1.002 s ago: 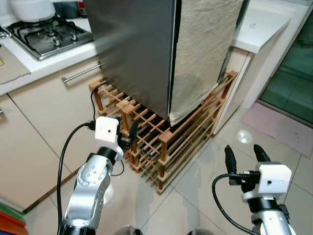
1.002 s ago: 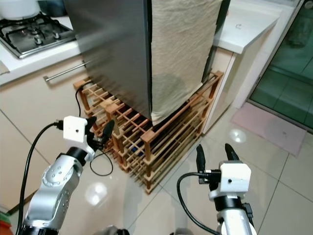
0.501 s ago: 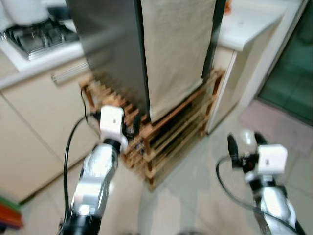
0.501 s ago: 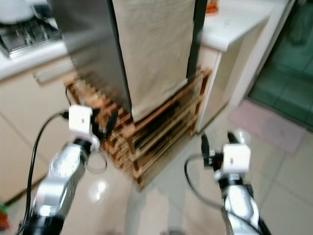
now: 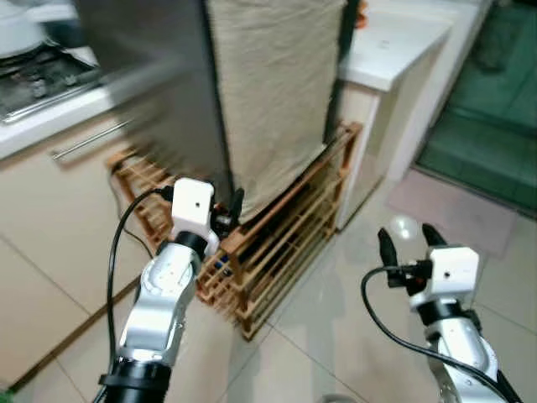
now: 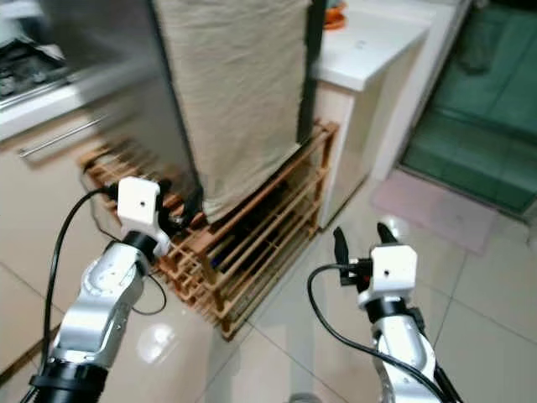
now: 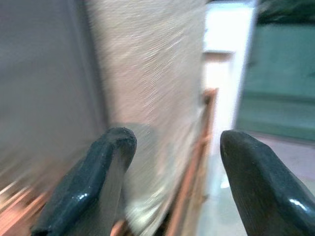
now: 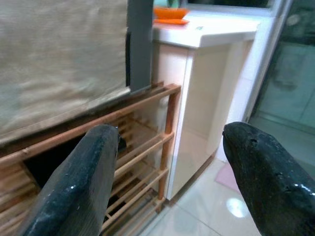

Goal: Restocking fridge

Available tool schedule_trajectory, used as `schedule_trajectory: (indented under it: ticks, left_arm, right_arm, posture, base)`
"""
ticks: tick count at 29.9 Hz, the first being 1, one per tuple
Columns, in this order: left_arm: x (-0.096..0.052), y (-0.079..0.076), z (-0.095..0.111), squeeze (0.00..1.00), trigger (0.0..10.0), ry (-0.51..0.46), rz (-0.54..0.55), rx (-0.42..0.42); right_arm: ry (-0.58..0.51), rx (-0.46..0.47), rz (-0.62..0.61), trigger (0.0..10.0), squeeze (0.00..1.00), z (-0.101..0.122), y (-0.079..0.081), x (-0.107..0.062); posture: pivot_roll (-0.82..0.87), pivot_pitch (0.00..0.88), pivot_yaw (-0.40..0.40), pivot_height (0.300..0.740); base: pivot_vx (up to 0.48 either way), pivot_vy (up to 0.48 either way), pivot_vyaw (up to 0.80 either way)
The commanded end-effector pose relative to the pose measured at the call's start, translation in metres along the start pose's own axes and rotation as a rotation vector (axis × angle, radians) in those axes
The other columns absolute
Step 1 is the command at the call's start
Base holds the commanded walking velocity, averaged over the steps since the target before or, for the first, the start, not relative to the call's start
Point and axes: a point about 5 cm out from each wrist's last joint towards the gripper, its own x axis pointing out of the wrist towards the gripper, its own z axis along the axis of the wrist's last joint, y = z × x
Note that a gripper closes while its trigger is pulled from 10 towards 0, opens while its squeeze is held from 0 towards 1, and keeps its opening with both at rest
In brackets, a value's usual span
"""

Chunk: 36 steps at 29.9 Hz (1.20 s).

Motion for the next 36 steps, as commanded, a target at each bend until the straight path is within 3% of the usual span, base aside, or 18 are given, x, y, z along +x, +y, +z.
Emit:
schedule_trajectory:
  ticks: [1, 11, 19, 22, 26, 34, 36]
  left_arm:
    - [-0.005, 0.016, 0.001, 0.0, 10.0, 0.003, 0.055, 0.023]
    - [0.001, 0.023, 0.012, 0.0, 10.0, -0.021, 0.097, 0.01]
    - [0.019, 0.025, 0.045, 0.0, 10.0, -0.086, 0.061, 0.02]
    - [0.021, 0.018, 0.047, 0.0, 10.0, -0.071, 0.01, 0.017]
    - [0.028, -0.006, 0.037, 0.0, 10.0, -0.014, -0.141, 0.008]
    - [0.031, -0.029, 0.041, 0.0, 10.0, 0.004, -0.341, -0.01]
    - [0.033, -0.03, 0.04, 0.0, 10.0, 0.01, -0.347, -0.004]
  right_arm:
    - [-0.037, 0.017, 0.027, 10.0, 0.0, 0.006, 0.008, 0.005]
    - [-0.035, 0.015, 0.038, 10.0, 0.0, 0.004, 0.008, 0.005]
    - [-0.034, 0.012, 0.043, 10.0, 0.0, 0.002, 0.008, 0.005]
    - [-0.03, 0.01, 0.041, 10.0, 0.0, 0.001, 0.007, 0.004]
    - [-0.024, 0.014, 0.046, 10.0, 0.0, -0.001, 0.008, 0.005]
    - [-0.019, 0.006, 0.051, 10.0, 0.0, -0.002, 0.003, 0.008]
    - [-0.018, 0.005, 0.05, 10.0, 0.0, -0.003, 0.003, 0.008]
  posture:
    - [-0.15, 0.022, 0.055, 0.724]
    - [-0.15, 0.023, 0.05, 0.724]
    - [-0.15, 0.022, 0.056, 0.724]
    - [-0.16, 0.022, 0.057, 0.724]
    - [-0.15, 0.019, 0.051, 0.724]
    - [-0.16, 0.005, 0.057, 0.724]
    - [-0.17, 0.0, 0.058, 0.724]
  base:
    - [0.3, 0.0, 0.0]
    - [0.0, 0.0, 0.0]
    - [0.0, 0.0, 0.0]
    - [0.0, 0.0, 0.0]
    - [0.0, 0.0, 0.0]
    - [0.0, 0.0, 0.0]
    - [0.0, 0.0, 0.0]
